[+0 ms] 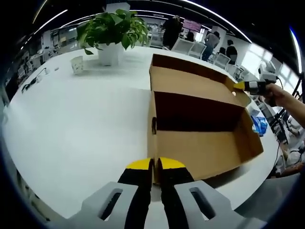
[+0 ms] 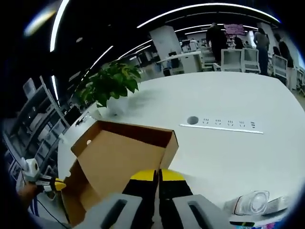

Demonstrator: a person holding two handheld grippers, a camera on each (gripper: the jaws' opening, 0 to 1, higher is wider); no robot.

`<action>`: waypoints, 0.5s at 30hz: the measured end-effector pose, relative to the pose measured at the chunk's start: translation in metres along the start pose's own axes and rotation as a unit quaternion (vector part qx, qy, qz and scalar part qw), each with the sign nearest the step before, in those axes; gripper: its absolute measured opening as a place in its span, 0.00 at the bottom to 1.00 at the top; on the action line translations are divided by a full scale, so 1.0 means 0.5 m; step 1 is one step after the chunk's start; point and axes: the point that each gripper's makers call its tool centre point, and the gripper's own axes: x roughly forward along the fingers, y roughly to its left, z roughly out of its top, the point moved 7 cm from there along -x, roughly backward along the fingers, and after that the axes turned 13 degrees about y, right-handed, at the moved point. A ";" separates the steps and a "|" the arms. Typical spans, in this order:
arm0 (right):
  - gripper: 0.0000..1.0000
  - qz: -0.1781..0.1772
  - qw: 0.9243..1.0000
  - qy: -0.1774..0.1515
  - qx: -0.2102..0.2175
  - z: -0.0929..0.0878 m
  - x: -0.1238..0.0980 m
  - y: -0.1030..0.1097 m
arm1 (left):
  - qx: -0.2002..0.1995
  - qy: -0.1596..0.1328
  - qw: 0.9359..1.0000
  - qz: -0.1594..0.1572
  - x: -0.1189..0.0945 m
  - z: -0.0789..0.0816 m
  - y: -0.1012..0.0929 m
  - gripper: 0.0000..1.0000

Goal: Operate the shoe box by opening the lid, removing the specified soft item, and placing it in the target area until the item is outside and the box remains undamaged.

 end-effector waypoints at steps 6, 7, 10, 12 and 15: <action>0.00 0.004 0.999 -0.034 -0.020 0.003 -0.015 0.010 | -0.008 -0.003 1.000 -0.003 0.002 0.002 0.001 0.02; 0.00 0.005 0.999 -0.040 -0.028 0.005 -0.019 0.013 | -0.009 -0.004 1.000 -0.003 0.002 0.002 0.001 0.02; 0.00 0.006 0.997 -0.055 -0.045 0.007 -0.029 0.020 | -0.008 -0.004 1.000 -0.001 0.002 0.002 0.000 0.02; 0.00 0.009 0.997 -0.061 -0.048 0.007 -0.037 0.025 | -0.007 -0.005 1.000 0.001 0.002 0.002 -0.001 0.02; 0.00 0.015 0.996 -0.072 -0.055 0.006 -0.047 0.029 | -0.009 -0.008 1.000 0.002 0.002 0.001 -0.002 0.02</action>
